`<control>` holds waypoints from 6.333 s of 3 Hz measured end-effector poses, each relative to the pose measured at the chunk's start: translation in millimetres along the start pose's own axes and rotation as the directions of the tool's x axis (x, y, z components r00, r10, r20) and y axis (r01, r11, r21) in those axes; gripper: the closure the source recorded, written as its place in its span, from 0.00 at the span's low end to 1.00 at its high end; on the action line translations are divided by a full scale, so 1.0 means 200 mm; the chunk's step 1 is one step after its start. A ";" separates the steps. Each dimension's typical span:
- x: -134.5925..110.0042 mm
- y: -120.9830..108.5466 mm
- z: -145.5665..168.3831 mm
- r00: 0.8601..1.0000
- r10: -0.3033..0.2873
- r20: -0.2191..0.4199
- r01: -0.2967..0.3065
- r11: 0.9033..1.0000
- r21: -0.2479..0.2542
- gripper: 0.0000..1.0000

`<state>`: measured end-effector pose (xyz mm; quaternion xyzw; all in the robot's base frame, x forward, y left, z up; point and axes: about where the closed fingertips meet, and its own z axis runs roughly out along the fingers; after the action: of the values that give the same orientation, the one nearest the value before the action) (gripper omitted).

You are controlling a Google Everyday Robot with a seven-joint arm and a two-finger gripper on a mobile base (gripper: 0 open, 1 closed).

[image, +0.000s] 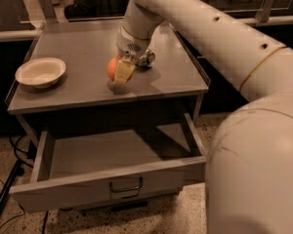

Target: Place orange into top drawer

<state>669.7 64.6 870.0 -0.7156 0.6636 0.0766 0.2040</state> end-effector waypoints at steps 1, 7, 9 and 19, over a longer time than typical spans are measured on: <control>0.10 0.30 -0.12 0.999 0.046 -0.011 -0.046 0.999 0.017 1.00; 0.24 0.71 0.02 0.993 0.104 -0.060 -0.107 0.992 -0.063 1.00; 0.37 0.84 0.24 0.988 0.117 -0.100 -0.127 0.987 -0.101 1.00; 0.64 0.80 0.77 0.897 0.370 -0.243 -0.408 0.904 -0.130 1.00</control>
Offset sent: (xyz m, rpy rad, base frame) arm -0.0965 -0.0444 0.0065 0.0042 0.0099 -0.0774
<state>551.6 1.3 650.9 -0.5874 0.8020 0.0975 0.0478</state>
